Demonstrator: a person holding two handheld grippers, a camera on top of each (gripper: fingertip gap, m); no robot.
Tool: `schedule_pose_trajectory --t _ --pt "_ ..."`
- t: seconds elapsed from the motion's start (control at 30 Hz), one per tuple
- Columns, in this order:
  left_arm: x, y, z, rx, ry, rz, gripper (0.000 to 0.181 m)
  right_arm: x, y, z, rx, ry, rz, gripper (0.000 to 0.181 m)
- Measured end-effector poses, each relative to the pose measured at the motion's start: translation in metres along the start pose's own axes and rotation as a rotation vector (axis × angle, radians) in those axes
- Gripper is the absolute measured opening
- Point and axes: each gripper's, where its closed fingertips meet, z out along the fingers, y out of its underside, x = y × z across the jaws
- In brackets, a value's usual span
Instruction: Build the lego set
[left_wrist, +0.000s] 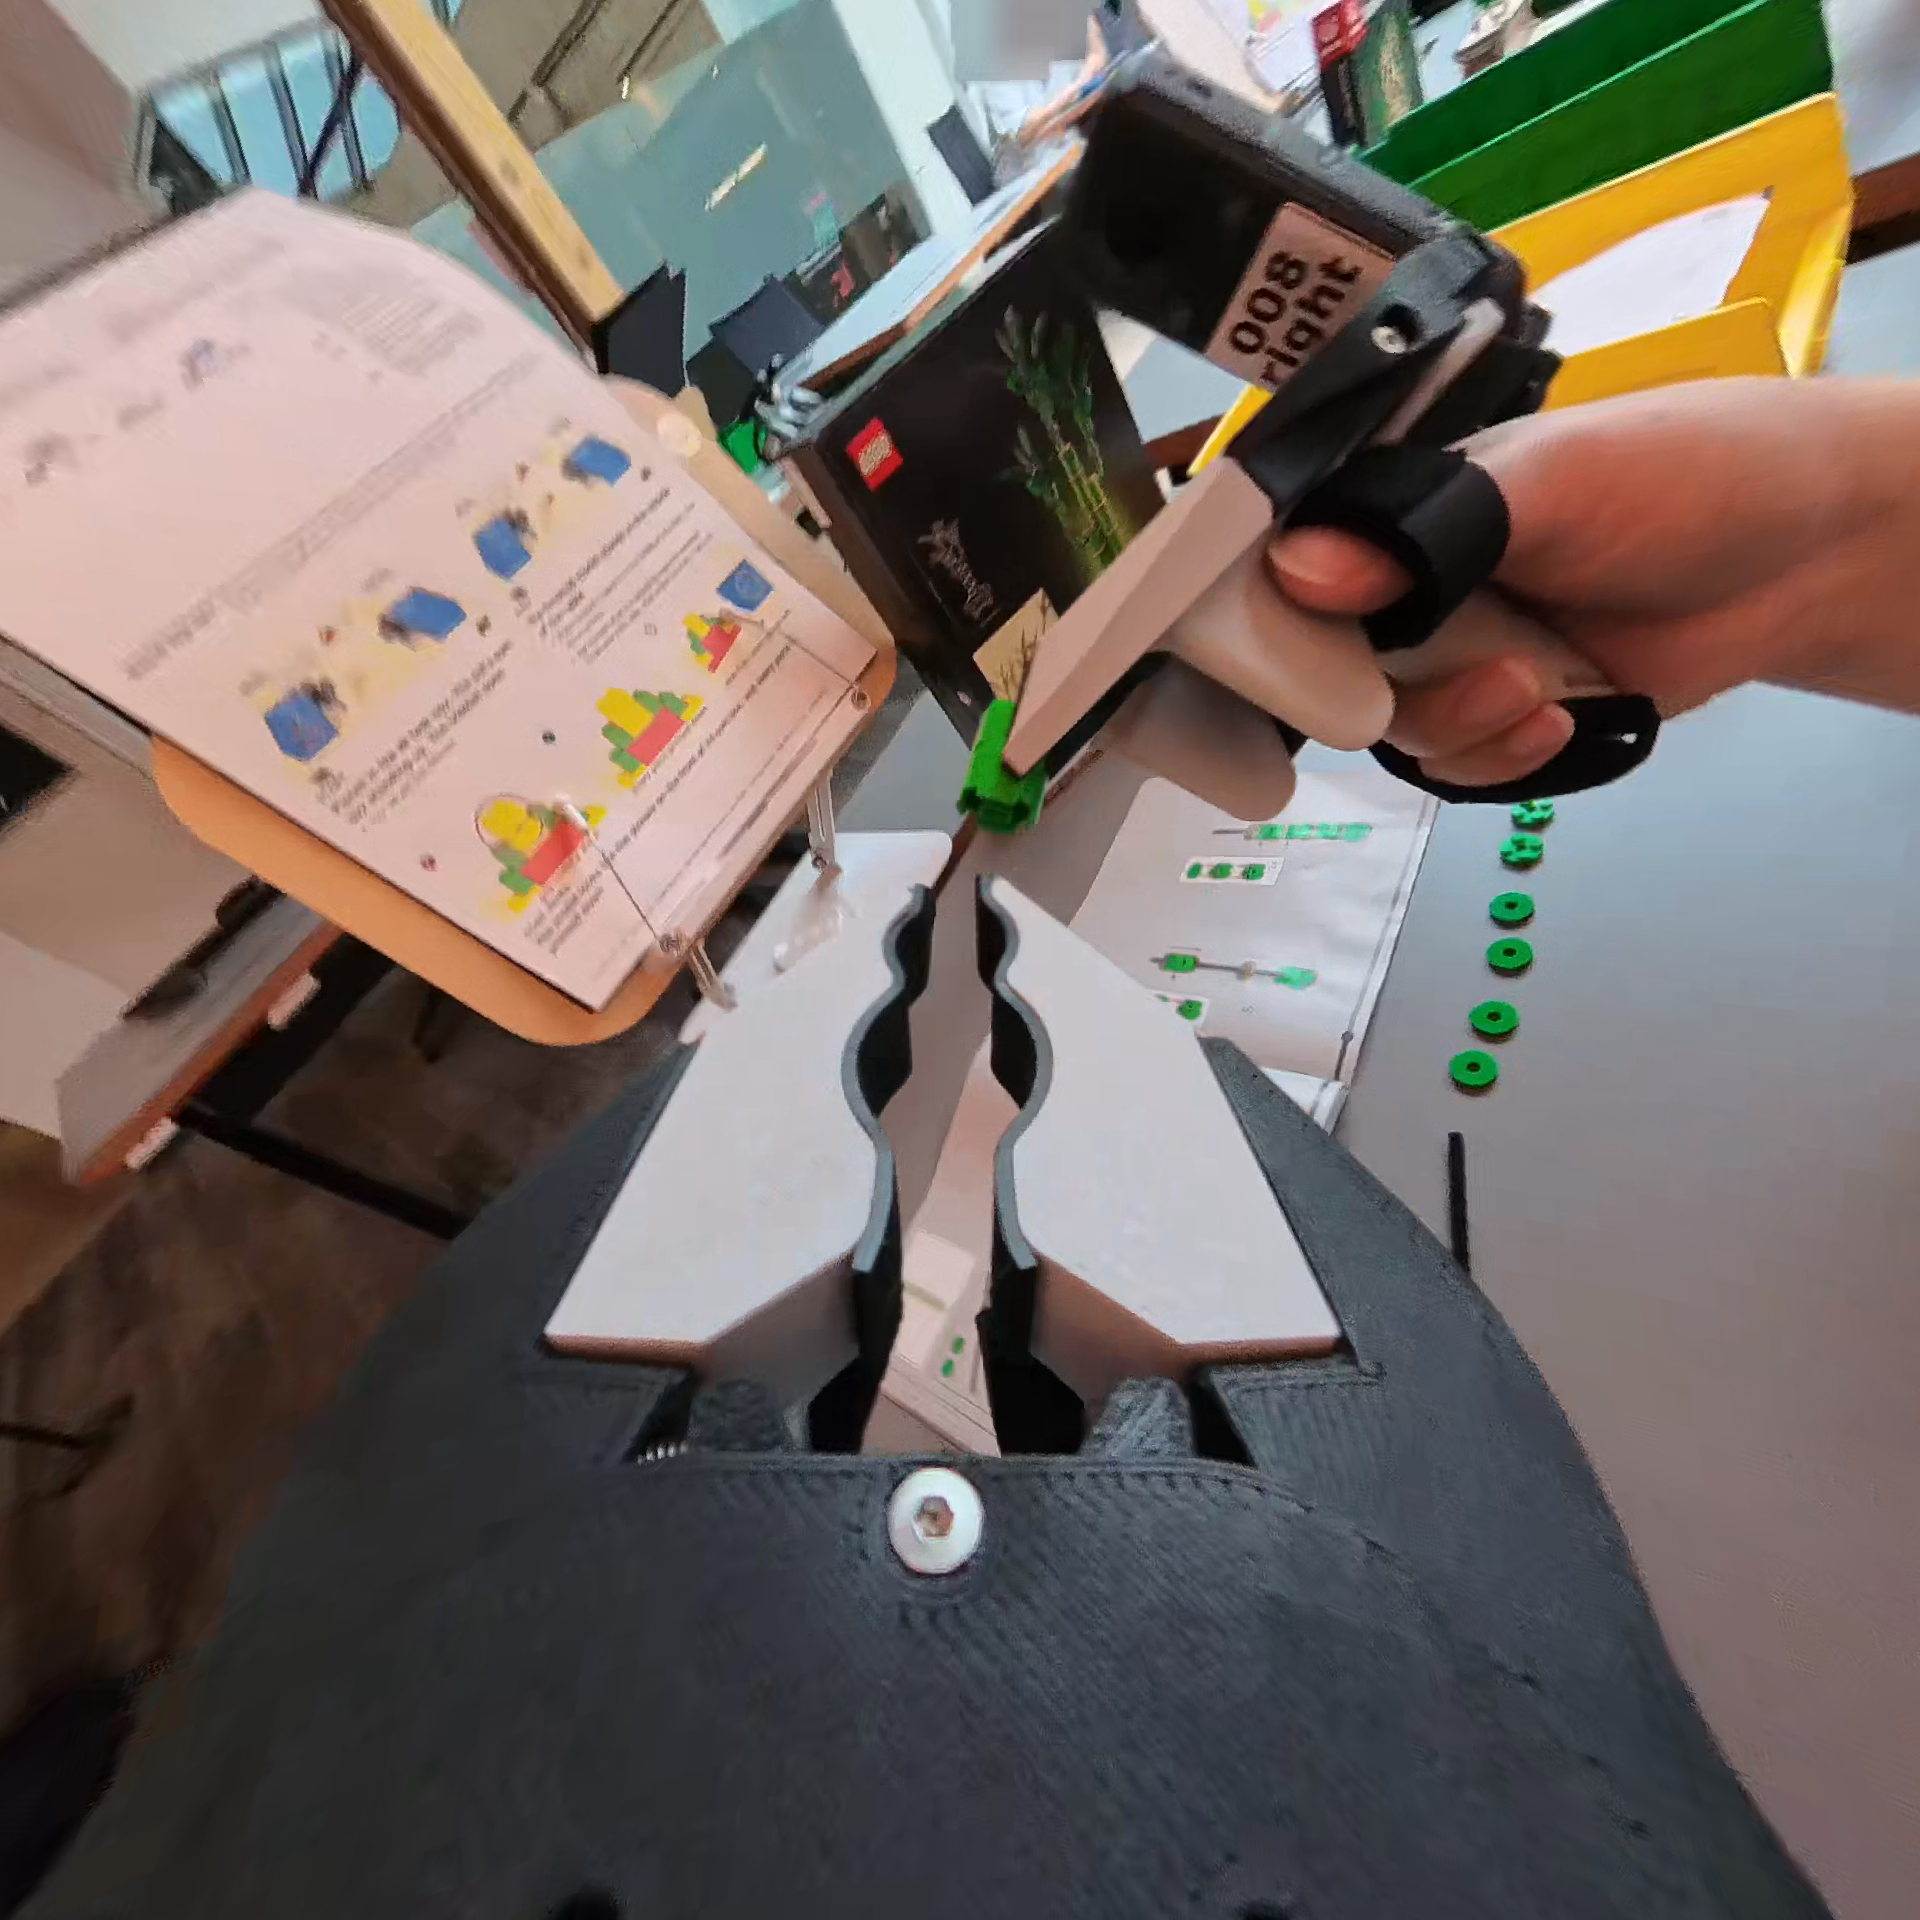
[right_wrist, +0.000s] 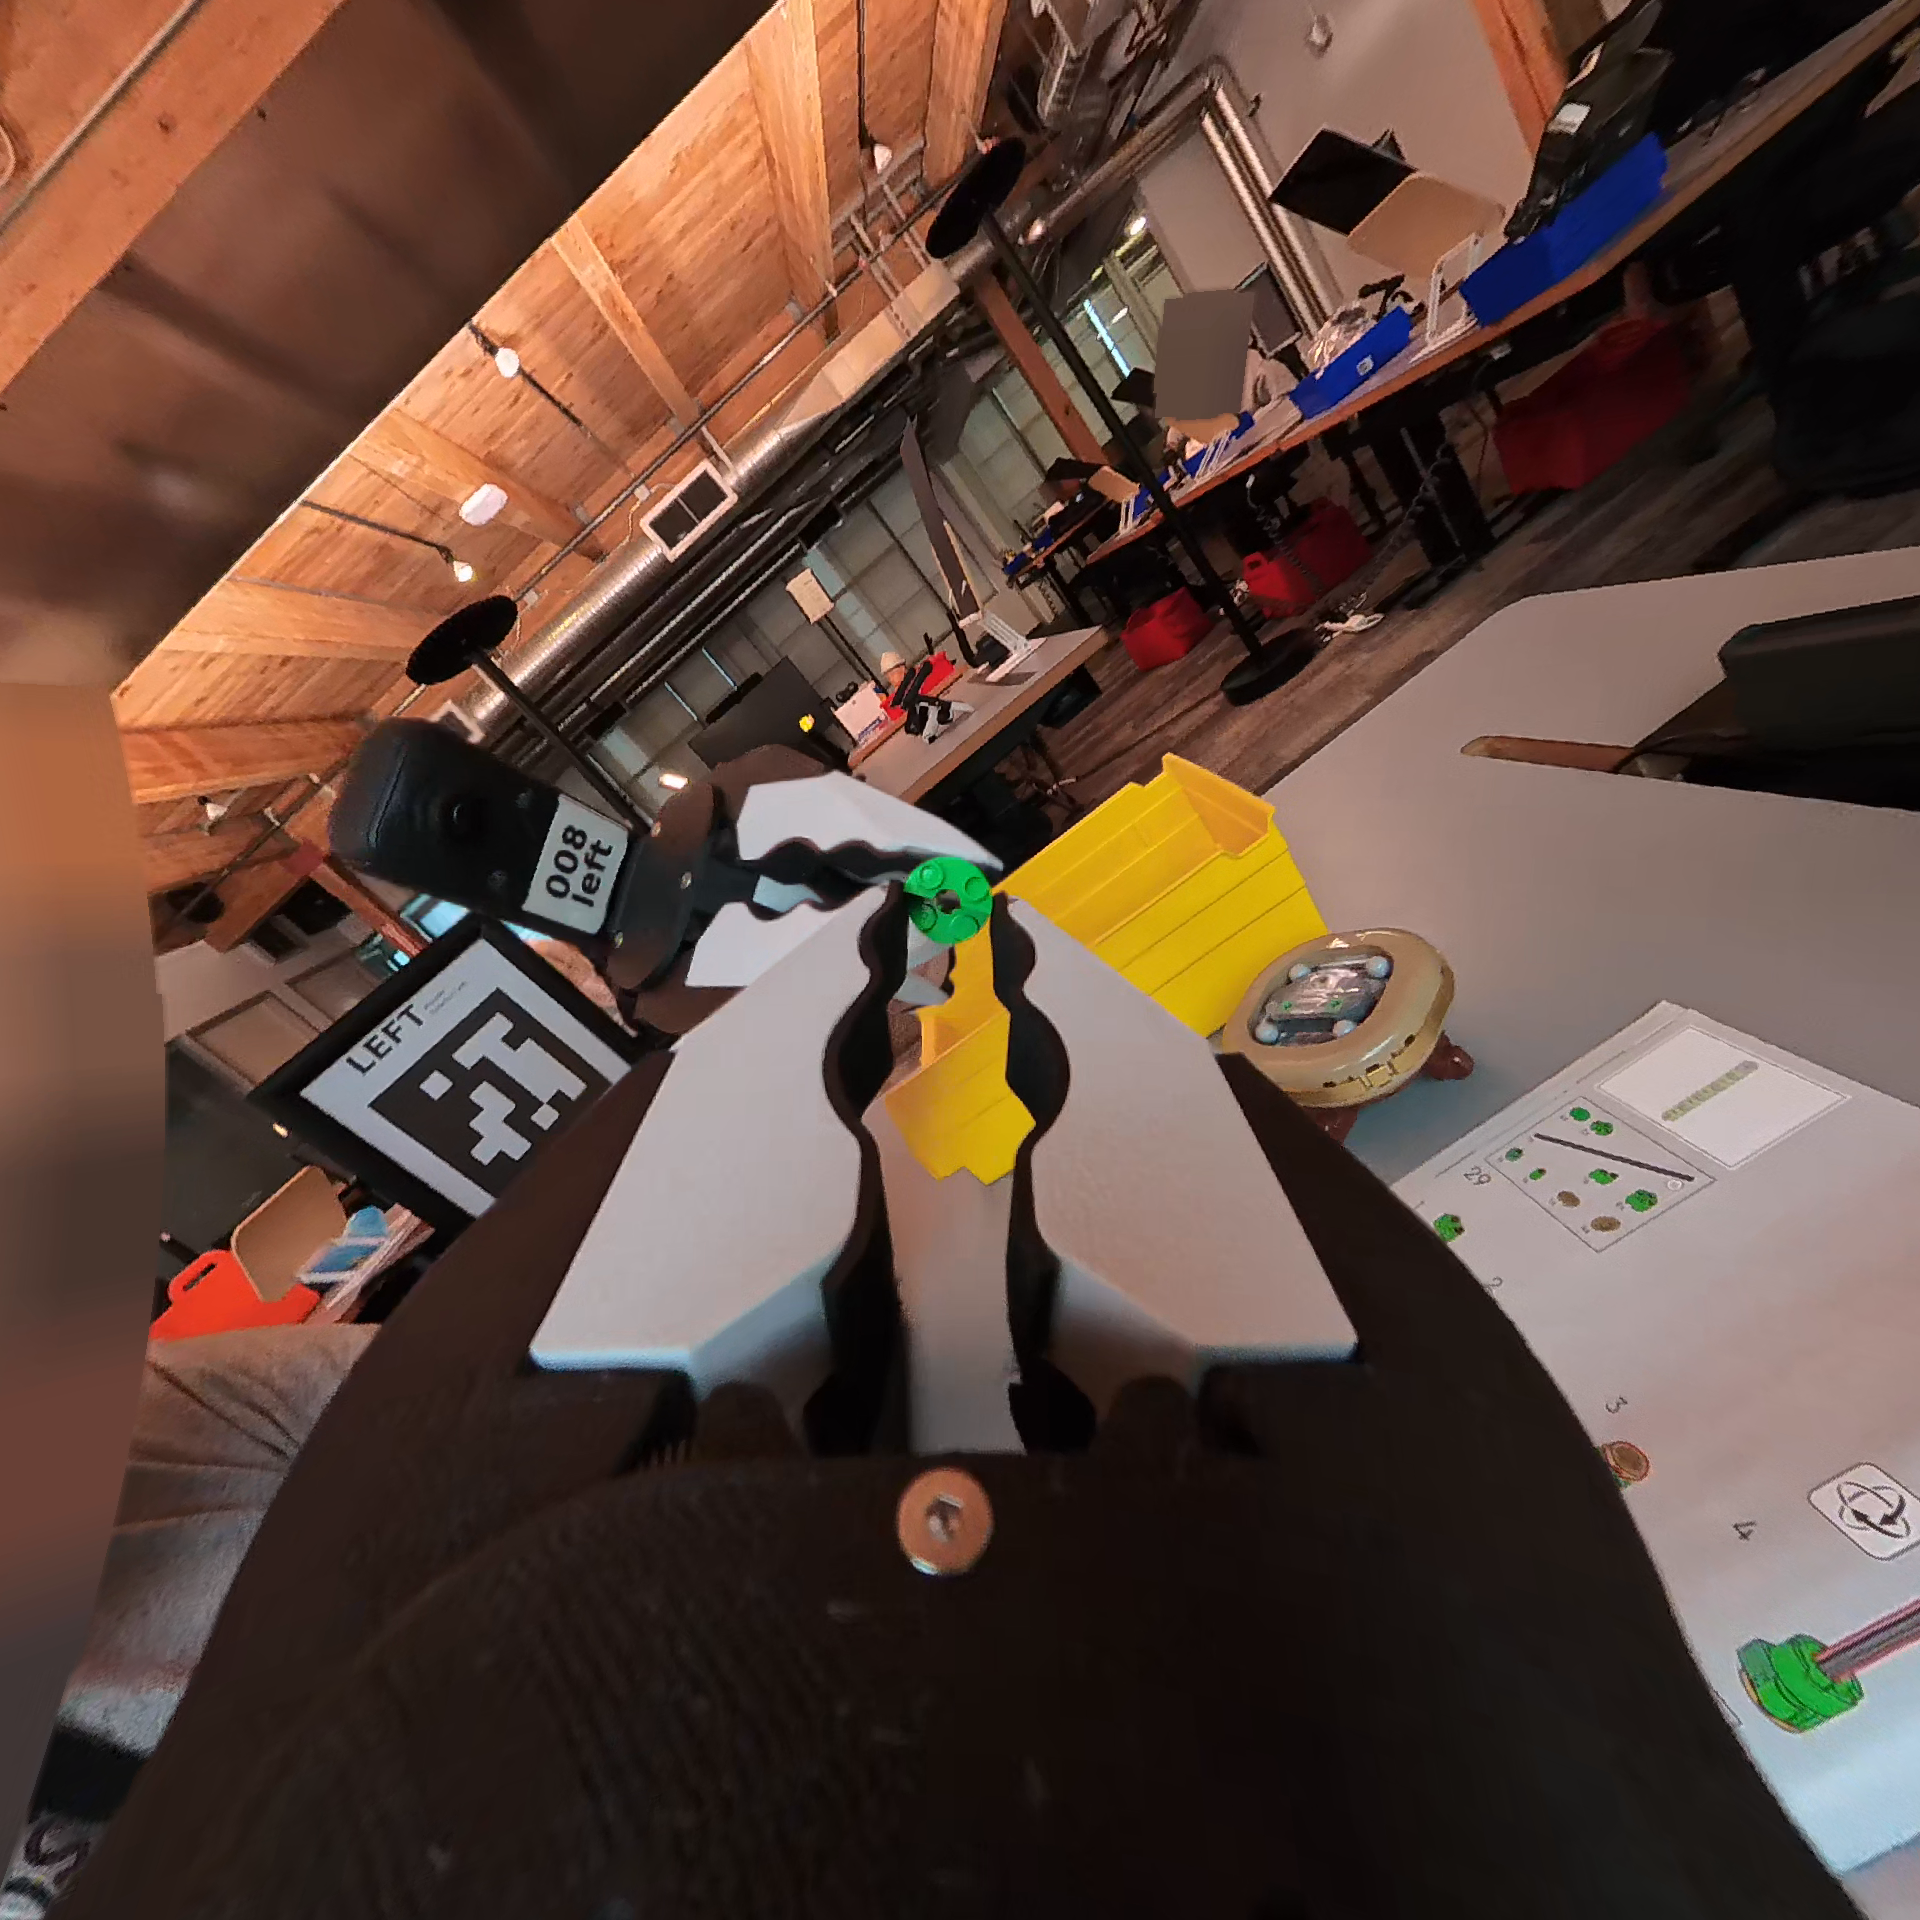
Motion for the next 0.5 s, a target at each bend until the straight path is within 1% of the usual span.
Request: schedule_pose_trajectory --t 0.1,0.2,0.27,0.37,0.43,0.5 --pt "0.005 0.004 0.001 -0.030 0.066 -0.090 0.010 0.004 -0.002 -0.001 0.027 0.017 -0.004 0.014" --pt "0.002 -0.002 0.001 0.015 0.046 -0.107 0.011 0.006 0.000 0.001 0.022 0.017 0.003 0.014" --pt "0.000 -0.002 0.003 0.007 0.024 -0.092 0.012 0.008 0.000 0.002 0.025 0.016 0.012 0.014" --pt "-0.002 0.009 0.007 -0.079 -0.014 -0.059 0.012 0.010 0.003 0.003 0.013 0.015 0.023 0.014" --pt "-0.001 0.011 0.009 -0.096 -0.024 -0.048 0.014 0.009 0.003 0.004 0.018 0.007 -0.014 0.014" --pt "-0.004 0.008 0.010 -0.080 -0.054 -0.017 0.017 -0.005 -0.001 0.004 0.037 -0.065 -0.091 0.014"
